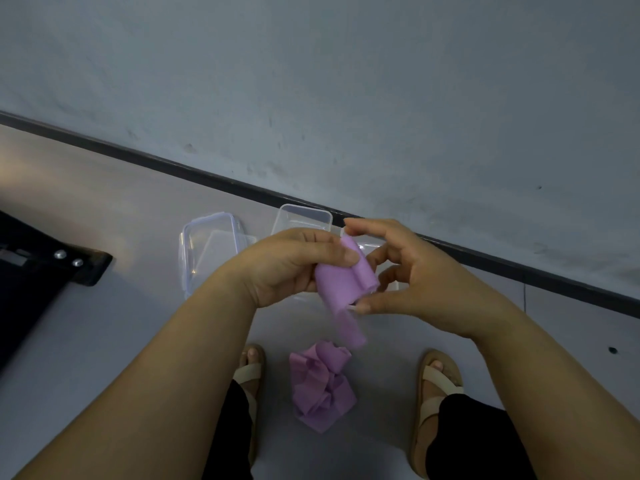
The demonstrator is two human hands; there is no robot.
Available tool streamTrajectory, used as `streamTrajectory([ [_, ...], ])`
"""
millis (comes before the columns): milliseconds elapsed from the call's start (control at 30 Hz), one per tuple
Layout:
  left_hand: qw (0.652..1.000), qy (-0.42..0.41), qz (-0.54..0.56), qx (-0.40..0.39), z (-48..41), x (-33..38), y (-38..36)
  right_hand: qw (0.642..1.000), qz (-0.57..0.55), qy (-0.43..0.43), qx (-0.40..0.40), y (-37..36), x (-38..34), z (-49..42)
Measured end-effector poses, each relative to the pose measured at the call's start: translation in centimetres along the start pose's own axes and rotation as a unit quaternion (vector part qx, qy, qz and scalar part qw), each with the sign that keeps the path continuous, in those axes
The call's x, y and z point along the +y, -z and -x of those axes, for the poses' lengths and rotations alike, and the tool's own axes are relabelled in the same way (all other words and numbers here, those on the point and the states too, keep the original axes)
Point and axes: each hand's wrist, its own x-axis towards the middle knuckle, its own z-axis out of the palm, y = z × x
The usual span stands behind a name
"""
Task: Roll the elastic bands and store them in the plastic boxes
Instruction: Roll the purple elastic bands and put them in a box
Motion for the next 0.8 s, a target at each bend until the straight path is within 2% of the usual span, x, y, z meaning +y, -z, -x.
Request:
streamTrajectory([
  [267,0.998,0.045,-0.018,-0.05,-0.1,-0.2,0.0,0.999,0.001,0.014,-0.043,0.1,0.0,0.1],
  [400,0.998,0.045,-0.013,-0.05,-0.1,-0.1,-0.1,0.999,-0.01,0.013,-0.029,0.2,0.0,0.2],
  [567,0.994,0.041,-0.014,-0.096,0.2,0.1,0.0,1.0,-0.014,0.011,0.002,0.5,0.0,0.3],
  [800,0.994,0.037,0.026,-0.098,0.3,0.1,0.1,0.999,-0.03,0.021,-0.024,0.9,0.1,0.4],
])
